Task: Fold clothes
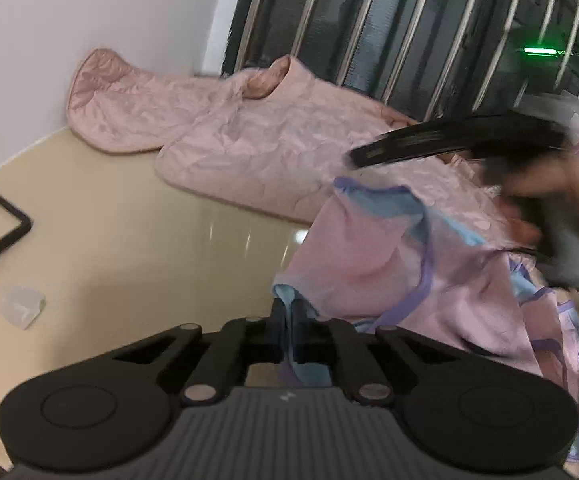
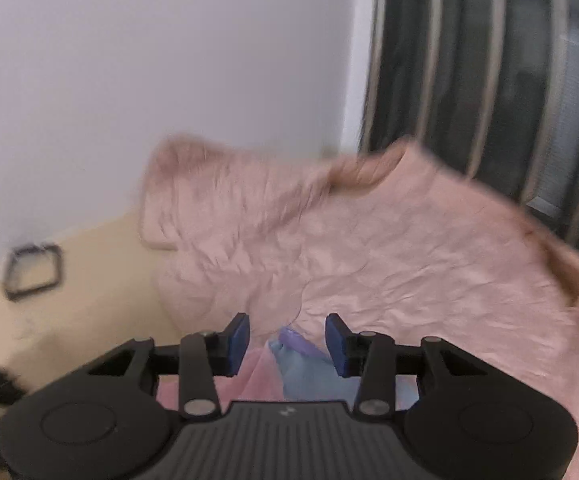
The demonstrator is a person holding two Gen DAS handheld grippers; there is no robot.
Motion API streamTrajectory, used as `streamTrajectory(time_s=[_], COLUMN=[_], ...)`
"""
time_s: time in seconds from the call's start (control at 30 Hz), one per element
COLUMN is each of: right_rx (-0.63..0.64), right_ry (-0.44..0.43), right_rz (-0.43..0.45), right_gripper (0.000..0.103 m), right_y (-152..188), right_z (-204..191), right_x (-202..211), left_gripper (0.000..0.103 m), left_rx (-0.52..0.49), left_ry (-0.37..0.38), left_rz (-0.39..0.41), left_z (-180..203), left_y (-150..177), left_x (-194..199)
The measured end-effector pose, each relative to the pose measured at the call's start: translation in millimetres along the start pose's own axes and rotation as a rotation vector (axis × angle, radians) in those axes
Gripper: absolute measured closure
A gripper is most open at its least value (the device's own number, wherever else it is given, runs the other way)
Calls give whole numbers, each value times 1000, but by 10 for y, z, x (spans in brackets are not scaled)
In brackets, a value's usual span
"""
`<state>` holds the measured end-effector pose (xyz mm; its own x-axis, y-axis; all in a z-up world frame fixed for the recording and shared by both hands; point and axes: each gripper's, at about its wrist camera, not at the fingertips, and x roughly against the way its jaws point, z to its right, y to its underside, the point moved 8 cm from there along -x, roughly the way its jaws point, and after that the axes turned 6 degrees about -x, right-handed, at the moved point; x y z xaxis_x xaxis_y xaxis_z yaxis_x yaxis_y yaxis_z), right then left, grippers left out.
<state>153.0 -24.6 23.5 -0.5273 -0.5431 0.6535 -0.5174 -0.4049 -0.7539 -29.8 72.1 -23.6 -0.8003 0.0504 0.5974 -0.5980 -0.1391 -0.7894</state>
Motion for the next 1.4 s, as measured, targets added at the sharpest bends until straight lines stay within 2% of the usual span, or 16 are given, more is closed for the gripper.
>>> streamTrajectory(time_s=[0.07,0.13,0.17,0.2,0.33,0.43,0.5,0.6,0.7,0.77,0.93,1.03,1.13,1.27,1.37,1.4], right_rx=[-7,-13,-24,-30,-77,-176,-209,-231,-230,-171,40,90,125,179,182,185], right_ry=[-3,-1,17,25,63,105,182,282,183,116,9,13,1,-29,-26,-33], right_rz=[-63,-120,-134,-127,77,134,83,14,104,136,33,-44,-68,-136,-145,-135], right_gripper=[70,85,100,100,100,100,96,93,73,71,71,71,59,58,69,88], right_y=[-5,30,73,116,308,701,1119,1558,1480,1322,1111,1154,1184,1281,1307,1303], right_z=[50,74,81,92,239,547,781,974,828,663,365,423,450,442,443,445], right_x=[-270,-475,-514,-481,365,1055,1293,1528,1752,1724,1204,989,886,795,751,758], left_gripper=[101,101,101,101,101,91,81,59,59,59,59,67,97,101,101,101], left_rx=[-45,-100,-129,-159,-393,-522,-523,-396,-268,-263,-264,-274,-261,-213,-208,-201], left_ry=[-32,-43,-42,-41,52,229,308,266,223,215,250,242,222,261,272,270], left_rz=[29,63,80,97,118,67,30,37,44,36,-85,-116,-95,-74,-37,-29], left_z=[29,141,222,305,944,1364,1406,1133,854,844,1044,1096,1082,1045,1023,1024], left_y=[-22,-53,-62,-70,184,536,631,407,184,31,-10,81,134,121,100,73], left_x=[63,129,168,206,383,503,597,546,495,299,-101,-219,-284,-285,-226,-218])
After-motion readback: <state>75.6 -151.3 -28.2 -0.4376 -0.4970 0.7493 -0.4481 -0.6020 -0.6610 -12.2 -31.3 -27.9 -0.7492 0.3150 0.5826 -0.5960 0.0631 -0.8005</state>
